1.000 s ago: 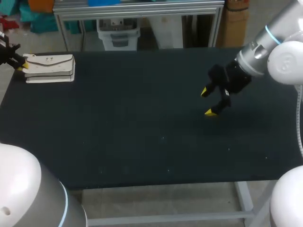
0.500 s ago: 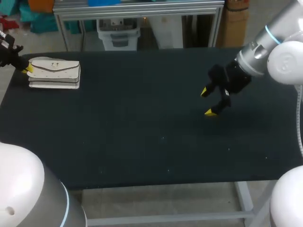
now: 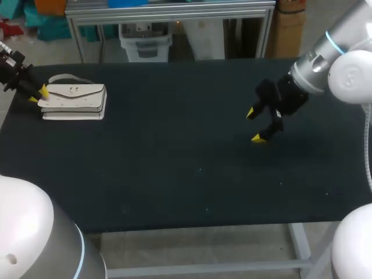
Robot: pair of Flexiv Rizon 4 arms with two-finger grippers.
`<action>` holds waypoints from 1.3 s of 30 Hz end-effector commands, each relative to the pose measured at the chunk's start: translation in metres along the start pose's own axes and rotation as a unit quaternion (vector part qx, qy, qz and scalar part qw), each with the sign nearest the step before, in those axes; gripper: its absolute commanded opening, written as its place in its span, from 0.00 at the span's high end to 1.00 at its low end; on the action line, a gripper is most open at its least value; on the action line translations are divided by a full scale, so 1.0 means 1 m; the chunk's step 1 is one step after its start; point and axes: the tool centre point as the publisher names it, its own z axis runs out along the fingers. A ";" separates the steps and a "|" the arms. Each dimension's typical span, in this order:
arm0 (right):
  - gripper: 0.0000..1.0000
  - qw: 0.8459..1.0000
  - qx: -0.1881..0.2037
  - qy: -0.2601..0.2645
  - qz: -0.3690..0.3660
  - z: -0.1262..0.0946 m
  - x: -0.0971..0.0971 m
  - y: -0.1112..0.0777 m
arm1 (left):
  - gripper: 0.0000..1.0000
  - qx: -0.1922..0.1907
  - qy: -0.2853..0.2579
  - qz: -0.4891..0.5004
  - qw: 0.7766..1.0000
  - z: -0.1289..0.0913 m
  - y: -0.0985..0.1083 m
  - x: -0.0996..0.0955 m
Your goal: Pick up the bag, open it, inspect its contents, close it, and place it on the opposite side
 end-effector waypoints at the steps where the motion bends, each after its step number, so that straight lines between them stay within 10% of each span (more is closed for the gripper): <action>1: 0.00 1.000 -0.001 0.001 -0.001 0.000 0.000 -0.001 | 0.00 -0.126 0.003 -0.003 0.992 -0.005 -0.013 -0.006; 14: 0.00 1.000 -0.001 0.001 -0.001 0.000 0.000 -0.001 | 0.20 -0.134 -0.006 -0.016 0.991 0.005 -0.032 -0.011; 18: 0.00 1.000 -0.001 0.001 -0.001 0.000 0.000 -0.001 | 0.56 -0.138 0.001 -0.021 0.990 0.009 -0.030 -0.011; 23: 0.00 1.000 -0.001 0.001 -0.001 0.000 0.000 -0.001 | 0.77 -0.143 0.010 -0.020 0.989 0.009 -0.024 -0.009; 31: 0.00 1.000 -0.001 0.001 -0.001 0.000 0.000 -0.001 | 0.76 -0.157 0.017 -0.013 0.987 0.012 -0.015 -0.004; 35: 0.00 1.000 -0.001 0.001 -0.001 0.000 0.000 -0.001 | 0.53 -0.165 0.013 -0.010 0.986 0.017 -0.012 0.000; 39: 0.00 1.000 -0.001 0.001 -0.001 0.000 0.000 -0.001 | 0.75 -0.165 0.014 -0.023 0.986 0.021 -0.012 0.002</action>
